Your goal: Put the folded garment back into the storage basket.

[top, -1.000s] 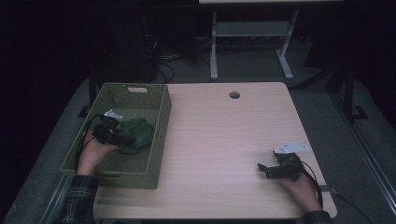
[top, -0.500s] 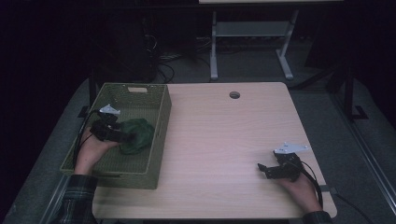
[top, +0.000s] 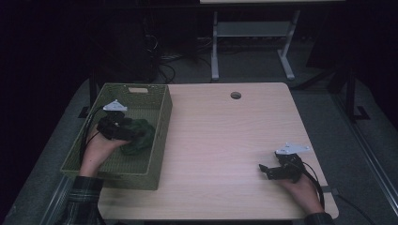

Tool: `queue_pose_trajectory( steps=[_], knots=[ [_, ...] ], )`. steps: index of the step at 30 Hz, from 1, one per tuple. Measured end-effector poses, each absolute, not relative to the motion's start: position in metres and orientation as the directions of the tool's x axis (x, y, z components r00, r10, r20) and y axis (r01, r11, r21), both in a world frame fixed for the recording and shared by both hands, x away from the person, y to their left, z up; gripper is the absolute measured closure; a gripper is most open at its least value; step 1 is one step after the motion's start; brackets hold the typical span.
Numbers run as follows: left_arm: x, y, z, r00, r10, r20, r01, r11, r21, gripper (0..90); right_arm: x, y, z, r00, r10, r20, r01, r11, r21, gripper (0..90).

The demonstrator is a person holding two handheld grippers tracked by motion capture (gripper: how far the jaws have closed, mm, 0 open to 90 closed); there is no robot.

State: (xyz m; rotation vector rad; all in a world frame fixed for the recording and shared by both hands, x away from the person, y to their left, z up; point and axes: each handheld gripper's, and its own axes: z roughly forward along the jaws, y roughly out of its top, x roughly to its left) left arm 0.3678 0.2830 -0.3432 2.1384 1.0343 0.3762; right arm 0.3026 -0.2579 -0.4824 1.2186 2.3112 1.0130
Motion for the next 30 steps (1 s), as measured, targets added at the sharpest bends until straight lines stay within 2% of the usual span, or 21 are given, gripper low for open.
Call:
queue_pose_trajectory(
  steps=[12,30],
  knots=[
    [0.356,0.236,-0.329,0.705,0.708,-0.034,0.492,-0.454,0.742,19.2,0.302,-0.258,-0.482,-0.574,0.818,0.031,0.577,0.378,0.724,13.2],
    [0.342,0.159,-0.337,0.789,0.613,-0.043,0.425,-0.494,0.758,19.1,0.301,-0.259,-0.483,-0.573,0.819,0.028,0.576,0.379,0.725,13.1]
  ],
)
